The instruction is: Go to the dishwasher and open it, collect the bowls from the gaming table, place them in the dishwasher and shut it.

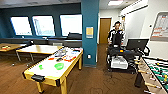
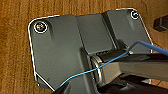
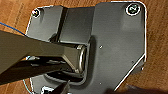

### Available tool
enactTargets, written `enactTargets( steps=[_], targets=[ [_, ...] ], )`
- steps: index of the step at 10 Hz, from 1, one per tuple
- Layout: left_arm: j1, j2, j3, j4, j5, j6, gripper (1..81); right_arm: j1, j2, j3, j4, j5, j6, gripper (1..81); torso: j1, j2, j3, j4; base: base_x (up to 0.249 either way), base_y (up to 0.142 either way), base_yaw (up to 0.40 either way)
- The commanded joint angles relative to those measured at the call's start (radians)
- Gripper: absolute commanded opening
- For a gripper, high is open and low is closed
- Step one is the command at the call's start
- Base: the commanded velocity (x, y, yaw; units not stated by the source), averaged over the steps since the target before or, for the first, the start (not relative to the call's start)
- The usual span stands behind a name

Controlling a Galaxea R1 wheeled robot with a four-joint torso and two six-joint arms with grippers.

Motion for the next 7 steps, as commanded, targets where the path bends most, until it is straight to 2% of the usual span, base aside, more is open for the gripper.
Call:
enactTargets(
  steps=[1, 4, 7],
  targets=[
    [-0.053, -0.001, 0.001, 0.003, 0.051, 0.010, 81.1, 0.044, 0.001, 0.004, -0.004, -0.048, -0.002, 81.1, 0.000, 0.000, 0.000, 0.000, 0.101, 0.000, 0.000],
    [-0.053, -0.001, 0.001, 0.000, 0.051, 0.010, 81.1, 0.043, 0.003, 0.005, -0.004, -0.049, -0.002, 81.1, 0.000, 0.000, 0.000, 0.000, 0.100, 0.000, 0.000],
    [-0.052, -0.001, 0.001, 0.002, 0.051, 0.010, 81.1, 0.044, 0.003, 0.005, -0.004, -0.048, -0.003, 81.1, 0.000, 0.000, 0.000, 0.000, 0.087, 0.068, 0.000]
  ],
)
